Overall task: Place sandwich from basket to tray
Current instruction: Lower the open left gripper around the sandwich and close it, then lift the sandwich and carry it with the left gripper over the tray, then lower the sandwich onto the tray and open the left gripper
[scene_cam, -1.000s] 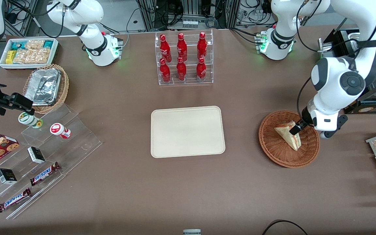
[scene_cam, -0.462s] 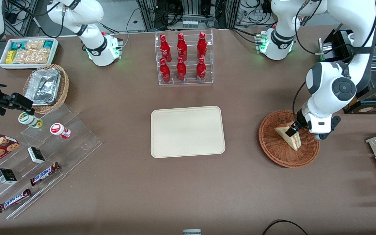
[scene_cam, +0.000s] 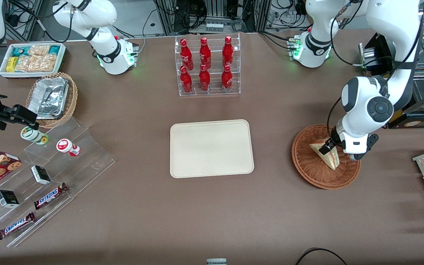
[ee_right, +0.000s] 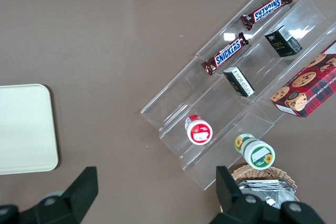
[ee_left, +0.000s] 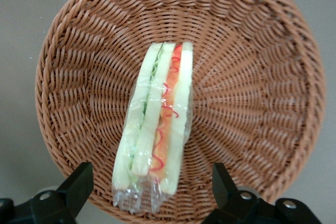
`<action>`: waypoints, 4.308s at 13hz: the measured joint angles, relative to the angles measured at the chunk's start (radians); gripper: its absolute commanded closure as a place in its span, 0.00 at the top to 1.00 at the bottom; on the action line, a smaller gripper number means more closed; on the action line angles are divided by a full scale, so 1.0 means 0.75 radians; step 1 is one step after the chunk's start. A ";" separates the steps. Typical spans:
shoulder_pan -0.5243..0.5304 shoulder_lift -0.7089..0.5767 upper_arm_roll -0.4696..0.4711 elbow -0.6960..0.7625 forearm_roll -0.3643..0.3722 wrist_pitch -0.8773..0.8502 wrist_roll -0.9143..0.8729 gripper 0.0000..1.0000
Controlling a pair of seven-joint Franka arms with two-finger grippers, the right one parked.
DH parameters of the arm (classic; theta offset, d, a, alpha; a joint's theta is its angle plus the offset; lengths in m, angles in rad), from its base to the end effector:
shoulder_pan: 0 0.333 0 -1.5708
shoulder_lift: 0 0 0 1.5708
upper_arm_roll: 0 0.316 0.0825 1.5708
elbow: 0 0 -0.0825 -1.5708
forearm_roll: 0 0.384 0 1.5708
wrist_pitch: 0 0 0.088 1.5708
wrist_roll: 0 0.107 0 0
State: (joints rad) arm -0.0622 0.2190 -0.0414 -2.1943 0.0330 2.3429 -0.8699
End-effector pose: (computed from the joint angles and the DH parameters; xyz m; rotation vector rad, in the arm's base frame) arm 0.5437 -0.0560 0.2790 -2.8842 -1.1238 0.0859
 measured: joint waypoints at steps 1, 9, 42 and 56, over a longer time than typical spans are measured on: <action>0.000 0.016 0.002 0.000 0.005 0.014 0.000 1.00; 0.011 0.076 0.010 0.000 0.006 0.077 -0.002 0.00; -0.584 0.744 -0.453 1.067 0.165 -0.444 -0.253 0.00; -0.627 0.859 -0.452 1.193 0.212 -0.445 -0.397 1.00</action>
State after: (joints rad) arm -0.5323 0.8631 -0.3802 -1.2998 0.1921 2.0092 -1.1679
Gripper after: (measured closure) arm 0.595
